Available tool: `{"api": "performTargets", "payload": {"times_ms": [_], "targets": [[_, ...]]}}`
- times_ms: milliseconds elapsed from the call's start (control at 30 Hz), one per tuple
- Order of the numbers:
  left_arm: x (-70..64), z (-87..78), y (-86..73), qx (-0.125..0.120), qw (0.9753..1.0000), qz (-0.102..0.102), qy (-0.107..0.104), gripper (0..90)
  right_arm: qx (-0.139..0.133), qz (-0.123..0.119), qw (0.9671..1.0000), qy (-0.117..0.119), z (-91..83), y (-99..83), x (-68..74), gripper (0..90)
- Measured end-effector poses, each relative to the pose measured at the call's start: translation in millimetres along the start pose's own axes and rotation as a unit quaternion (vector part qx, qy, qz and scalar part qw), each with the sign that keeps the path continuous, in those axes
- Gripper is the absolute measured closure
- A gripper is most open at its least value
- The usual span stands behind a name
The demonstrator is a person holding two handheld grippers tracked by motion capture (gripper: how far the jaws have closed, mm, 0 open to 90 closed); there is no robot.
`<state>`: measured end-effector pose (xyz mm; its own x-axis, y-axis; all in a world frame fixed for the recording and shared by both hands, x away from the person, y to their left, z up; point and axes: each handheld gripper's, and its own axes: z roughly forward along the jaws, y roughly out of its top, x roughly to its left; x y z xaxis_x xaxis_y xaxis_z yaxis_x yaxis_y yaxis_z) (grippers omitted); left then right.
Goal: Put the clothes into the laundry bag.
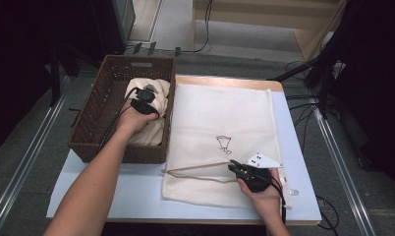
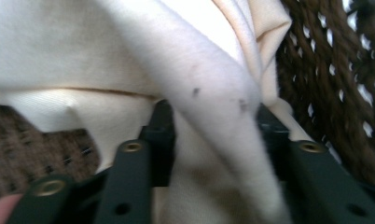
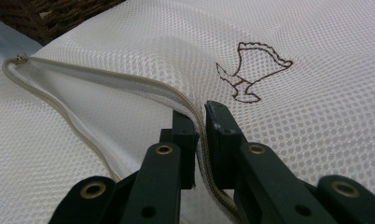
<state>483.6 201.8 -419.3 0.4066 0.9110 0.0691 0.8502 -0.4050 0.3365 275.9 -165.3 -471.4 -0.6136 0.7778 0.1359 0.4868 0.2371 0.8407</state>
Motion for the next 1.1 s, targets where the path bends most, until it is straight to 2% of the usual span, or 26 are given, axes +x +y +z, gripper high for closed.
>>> {"api": "performTargets", "payload": {"times_ms": [100,200,233,267,300,333,367,400,433,467,533,567,633,700,800,967,1033,1100], "targets": [[4.2,-4.4,-1.8,0.025,0.9993,0.010,0.026,65.0,0.000,0.002,1.0000,0.001,-0.2,-0.7,-1.1,83.8],[17.8,-7.9,-6.5,0.015,0.9995,-0.009,0.028,64.6,0.002,0.000,1.0000,-0.001,0.3,-1.0,-0.9,83.9],[23.9,-9.0,-8.5,0.001,0.9995,-0.031,0.006,63.7,0.002,0.000,1.0000,0.000,0.1,-1.0,-0.5,83.9],[29.7,-9.7,-10.5,-0.016,0.9979,-0.059,-0.023,60.8,0.001,-0.001,1.0000,0.000,-0.3,-1.1,-0.5,83.9],[34.9,-10.0,-12.3,-0.032,0.9940,-0.092,-0.049,54.6,0.001,-0.001,1.0000,-0.001,-0.7,-1.0,-0.7,83.9],[39.9,-10.4,-13.7,-0.047,0.9878,-0.128,-0.076,46.5,0.001,-0.001,1.0000,0.000,-0.9,-1.0,-1.0,83.9],[43.1,-10.7,-14.2,-0.061,0.9803,-0.158,-0.100,38.9,0.000,-0.001,1.0000,0.001,-0.8,-1.0,-1.3,83.9],[44.7,-11.2,-13.9,-0.069,0.9767,-0.169,-0.113,30.8,0.001,-0.001,1.0000,0.001,-0.5,-0.9,-1.3,83.9],[44.2,-11.7,-12.6,-0.074,0.9755,-0.176,-0.110,24.3,0.002,-0.001,1.0000,0.002,0.0,-0.7,-1.3,83.9],[43.9,-11.9,-11.4,-0.076,0.9755,-0.175,-0.109,19.5,0.002,-0.002,1.0000,0.002,0.7,-0.5,-1.4,83.9],[43.3,-8.8,-9.6,-0.071,0.9727,-0.190,-0.112,14.9,0.003,0.001,1.0000,0.002,1.4,0.2,-1.1,83.9],[41.8,-5.6,-8.9,-0.063,0.9739,-0.188,-0.111,14.3,0.002,0.000,1.0000,0.002,1.9,0.5,-1.4,83.9],[37.0,3.6,-8.3,-0.032,0.9785,-0.175,-0.105,14.0,0.003,0.000,1.0000,0.003,2.5,0.5,-1.9,83.9],[32.8,7.5,-7.5,-0.021,0.9842,-0.152,-0.088,14.1,0.004,-0.001,1.0000,0.004,2.5,0.4,-2.2,83.9],[26.8,10.0,-6.8,-0.014,0.9898,-0.128,-0.061,14.7,0.003,-0.001,1.0000,0.004,2.2,0.1,-1.7,83.9],[19.5,13.0,-5.7,-0.006,0.9949,-0.098,-0.027,14.5,0.005,0.000,1.0000,0.006,1.3,-0.4,-1.6,83.8],[17.6,12.8,-5.9,-0.004,0.9968,-0.080,-0.005,21.2,0.005,0.000,1.0000,0.007,1.2,-0.3,-2.2,83.8],[17.3,11.9,-5.8,-0.004,0.9973,-0.073,-0.002,26.4,0.006,-0.001,1.0000,0.007,1.5,-0.1,-2.4,83.8]]}}
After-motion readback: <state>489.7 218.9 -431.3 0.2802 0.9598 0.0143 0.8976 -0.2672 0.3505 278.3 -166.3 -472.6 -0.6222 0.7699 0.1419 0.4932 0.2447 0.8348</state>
